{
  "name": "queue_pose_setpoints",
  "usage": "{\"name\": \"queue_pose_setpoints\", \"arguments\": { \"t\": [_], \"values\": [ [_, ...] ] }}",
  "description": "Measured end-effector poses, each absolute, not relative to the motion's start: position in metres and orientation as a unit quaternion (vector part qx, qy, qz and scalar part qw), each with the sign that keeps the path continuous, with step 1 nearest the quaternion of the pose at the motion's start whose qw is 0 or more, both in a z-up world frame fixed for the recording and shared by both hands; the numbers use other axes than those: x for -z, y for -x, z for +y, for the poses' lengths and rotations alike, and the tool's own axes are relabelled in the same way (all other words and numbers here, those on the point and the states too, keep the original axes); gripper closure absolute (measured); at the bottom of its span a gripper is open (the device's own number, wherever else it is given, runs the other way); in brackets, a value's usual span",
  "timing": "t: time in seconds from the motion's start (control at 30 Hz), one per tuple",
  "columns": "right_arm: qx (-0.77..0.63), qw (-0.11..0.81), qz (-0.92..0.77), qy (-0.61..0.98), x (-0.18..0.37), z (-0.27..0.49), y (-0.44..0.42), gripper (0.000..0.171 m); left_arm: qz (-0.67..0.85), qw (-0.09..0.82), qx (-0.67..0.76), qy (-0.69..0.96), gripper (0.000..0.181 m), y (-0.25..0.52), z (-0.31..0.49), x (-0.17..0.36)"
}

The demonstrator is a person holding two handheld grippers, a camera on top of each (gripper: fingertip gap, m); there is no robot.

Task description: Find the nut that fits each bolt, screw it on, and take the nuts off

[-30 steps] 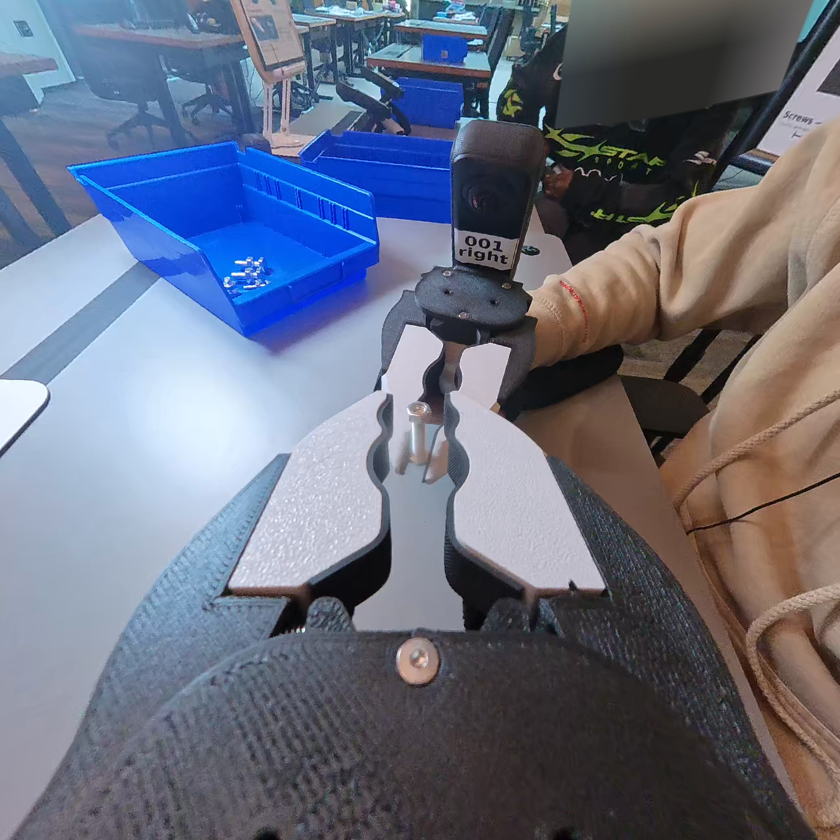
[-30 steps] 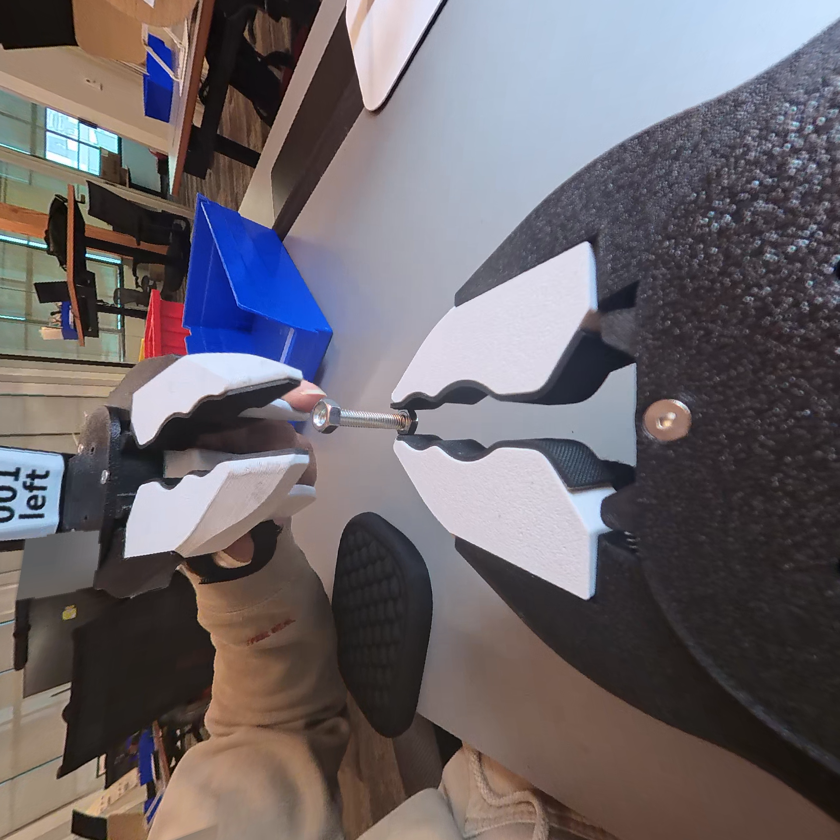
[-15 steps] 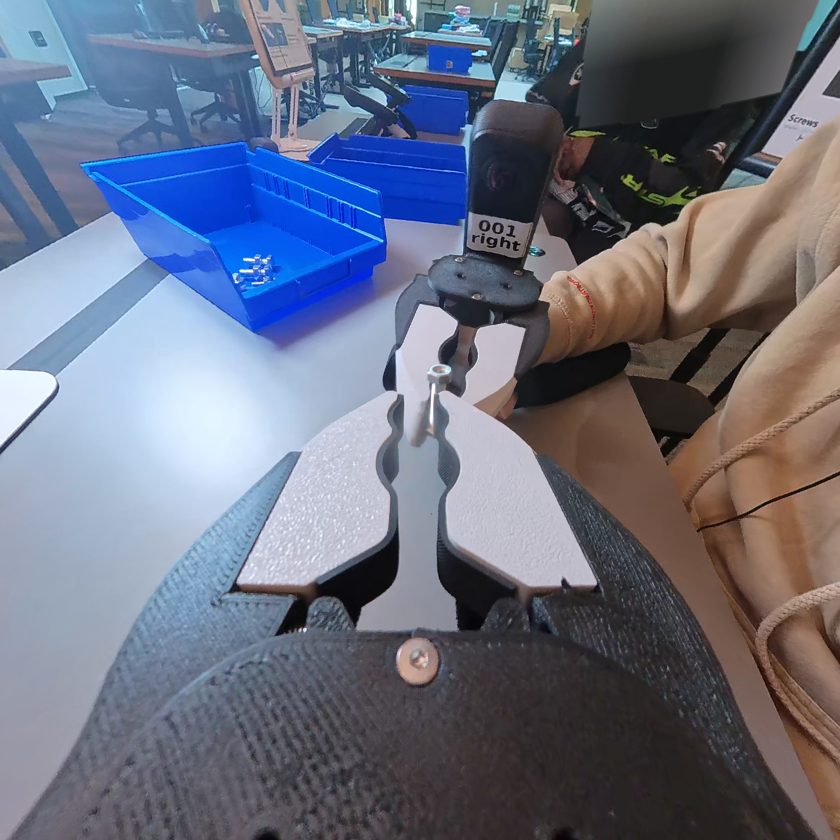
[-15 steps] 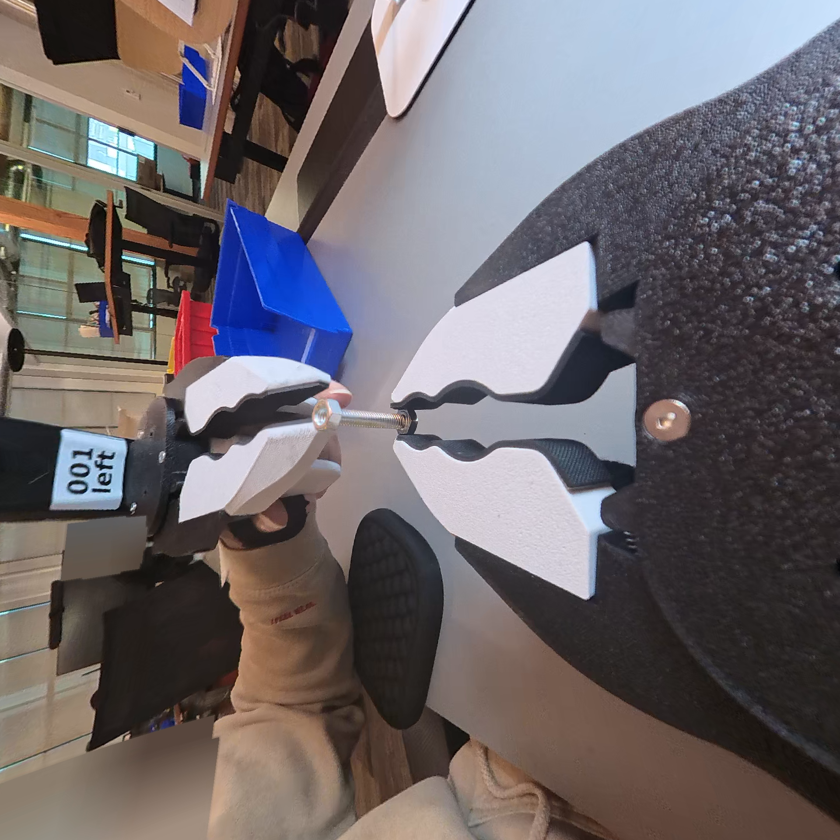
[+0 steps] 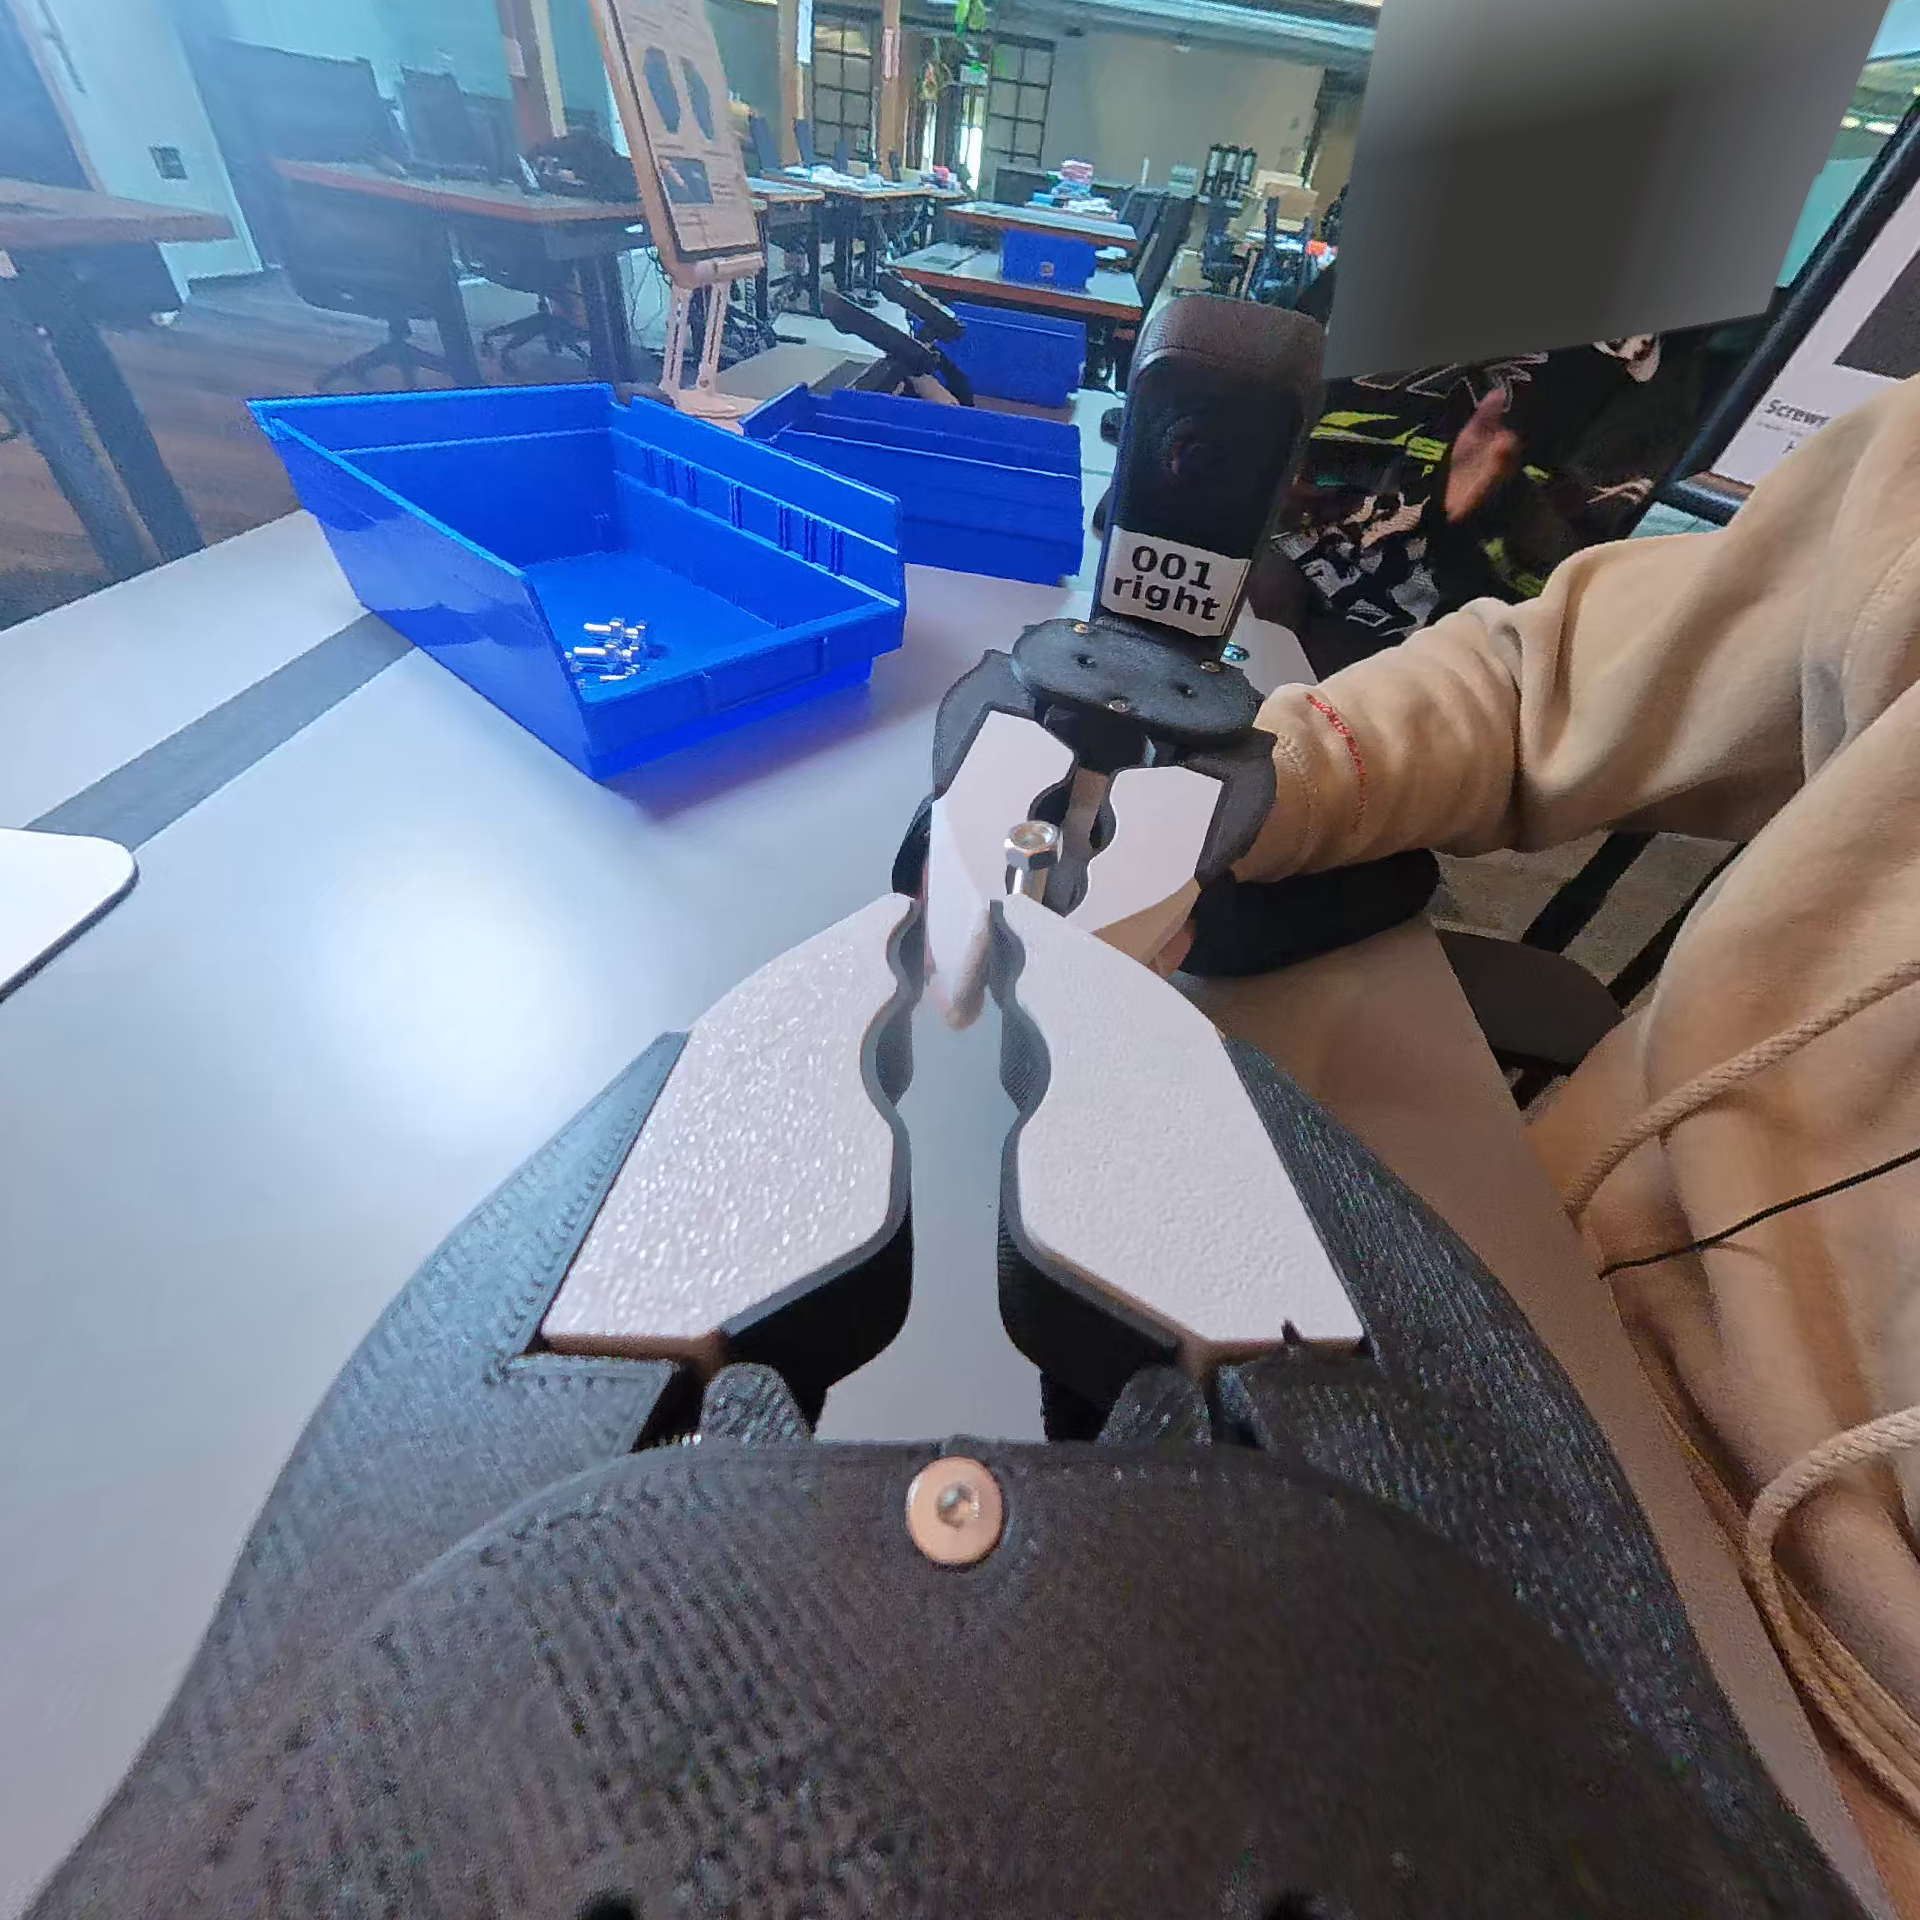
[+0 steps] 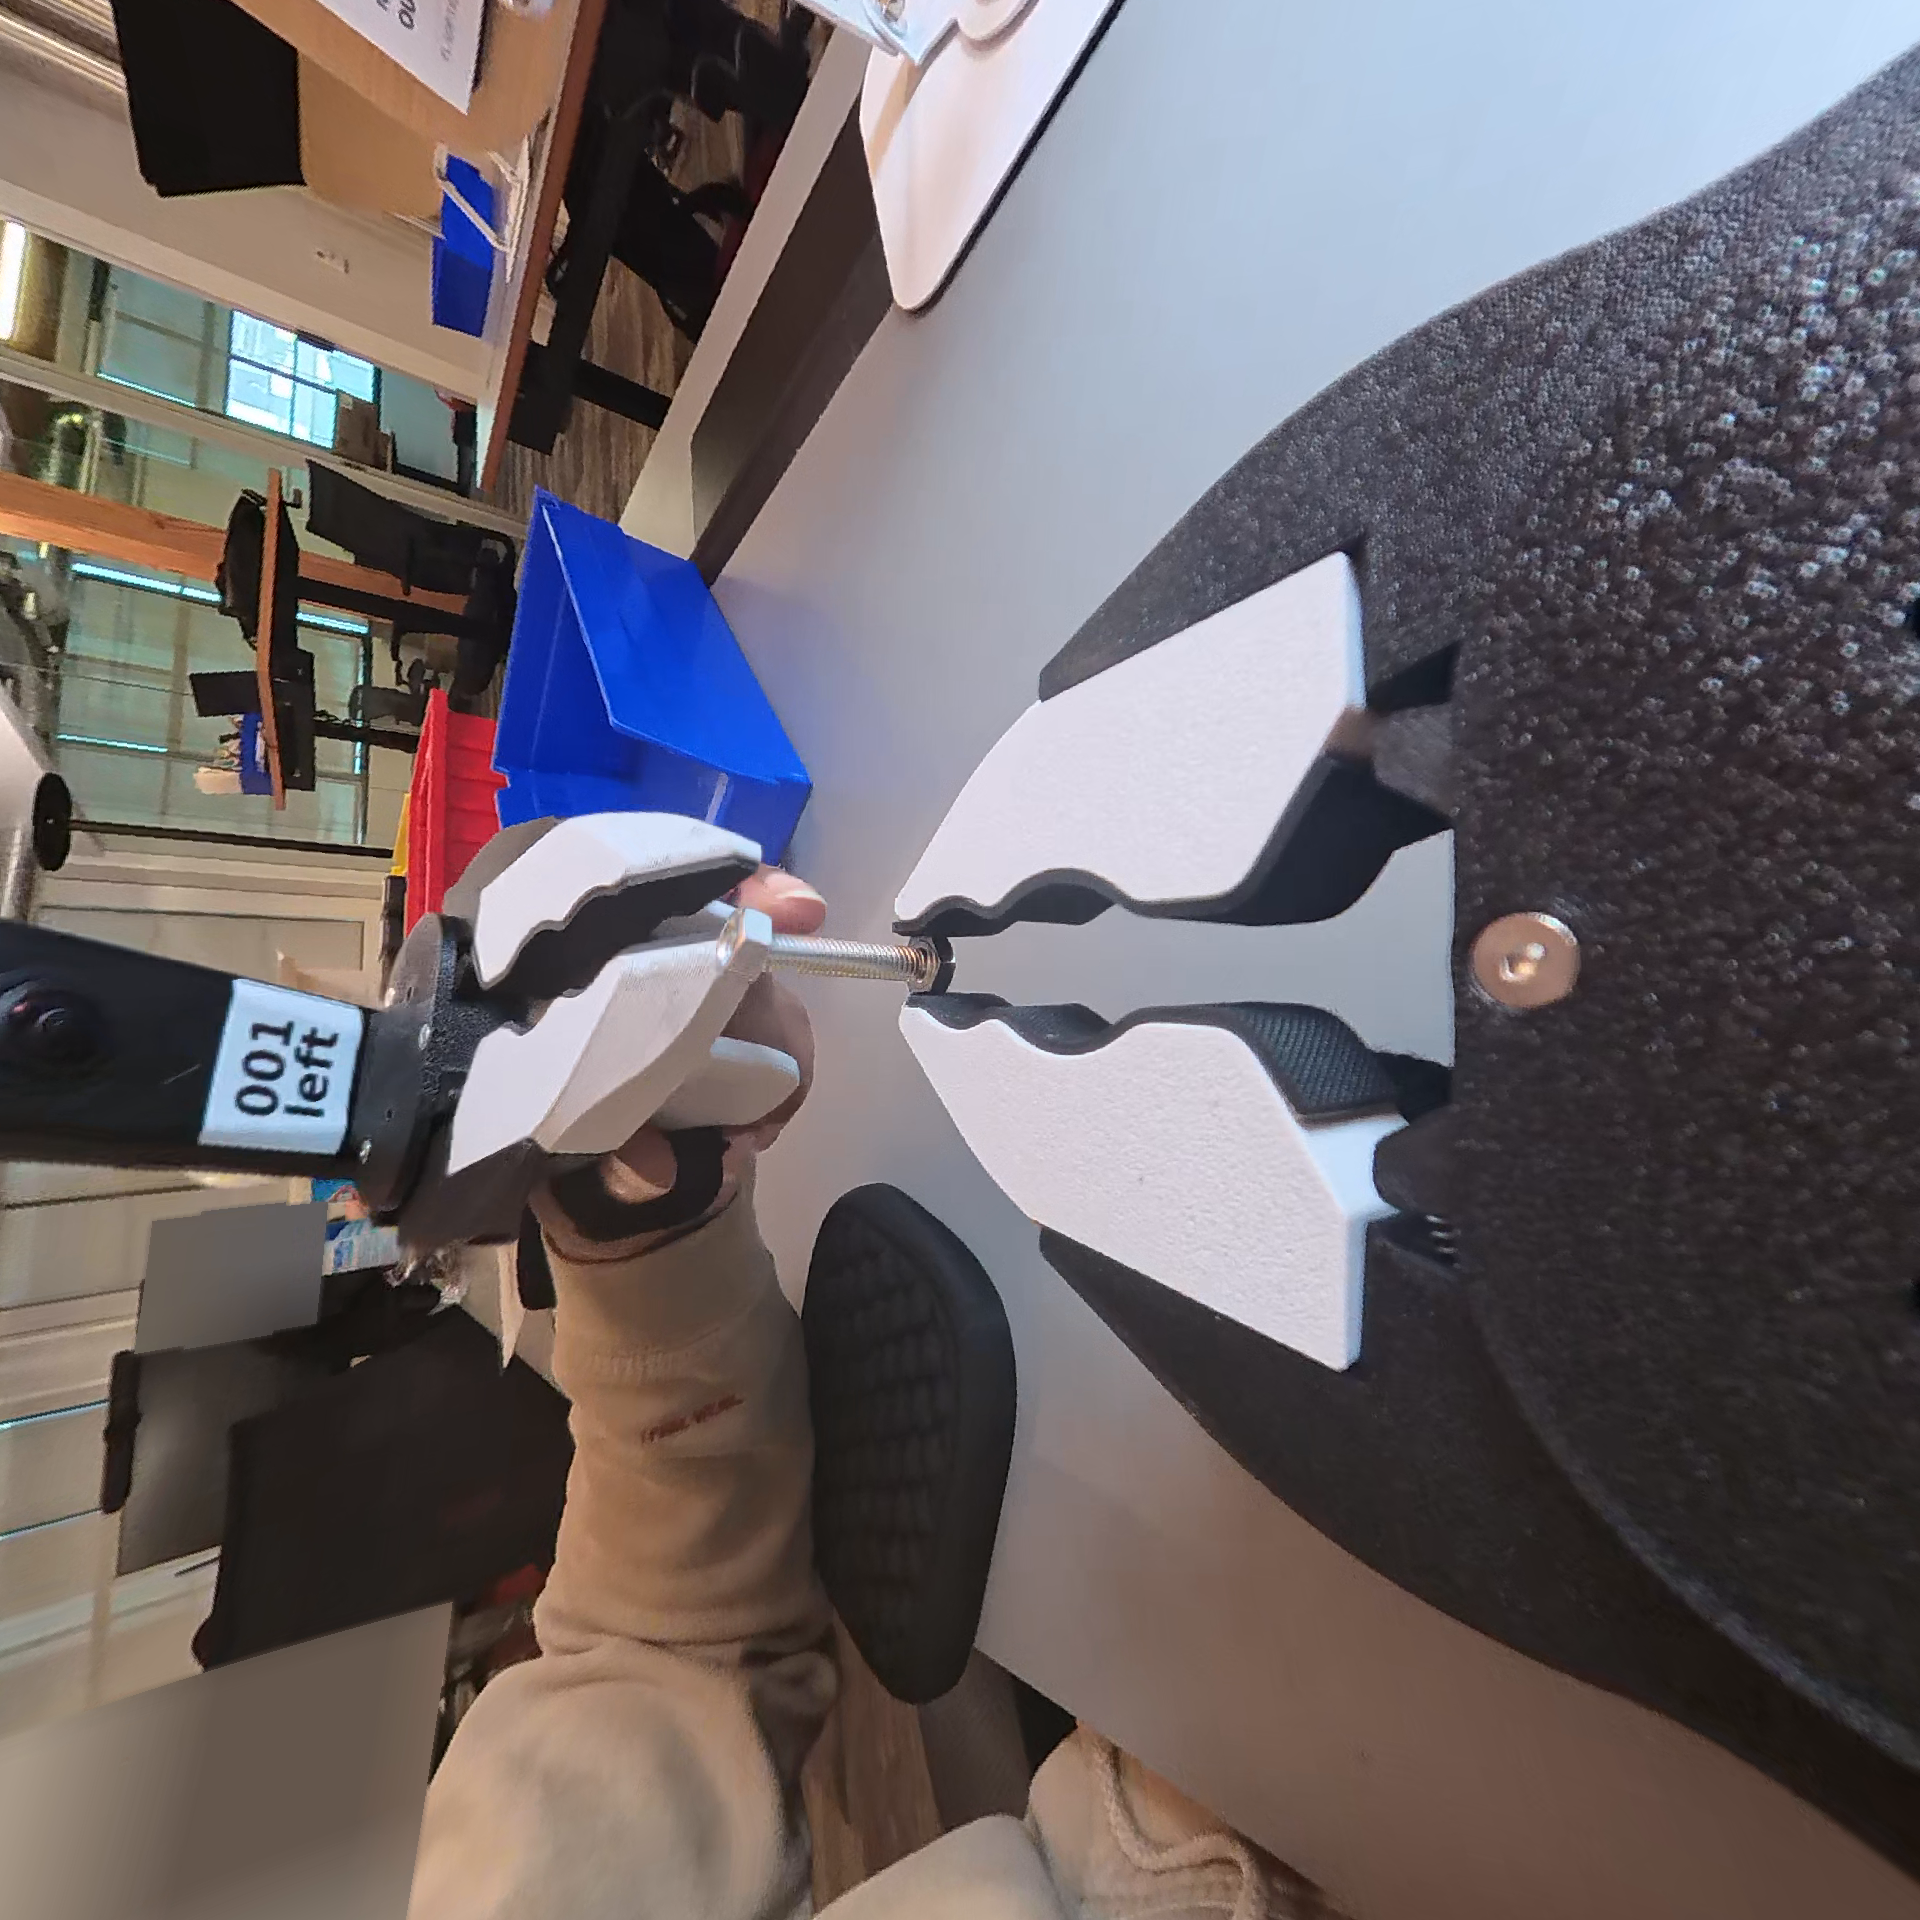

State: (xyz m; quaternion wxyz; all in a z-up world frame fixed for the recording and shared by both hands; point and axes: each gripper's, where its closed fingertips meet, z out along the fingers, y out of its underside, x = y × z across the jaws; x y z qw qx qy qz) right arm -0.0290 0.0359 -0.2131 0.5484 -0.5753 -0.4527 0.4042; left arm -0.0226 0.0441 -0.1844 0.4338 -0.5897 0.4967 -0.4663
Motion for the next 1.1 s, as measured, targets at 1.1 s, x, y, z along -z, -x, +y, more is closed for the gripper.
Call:
{"name": "queue_pose_setpoints", "arguments": {
  "t": [1.1],
  "values": [
    [-0.383,0.541,-0.469,0.584,0.223,0.037,0.032,0.161,0.523,0.452,0.454,0.562,0.171,0.013,0.032,0.19]
  ]
}}
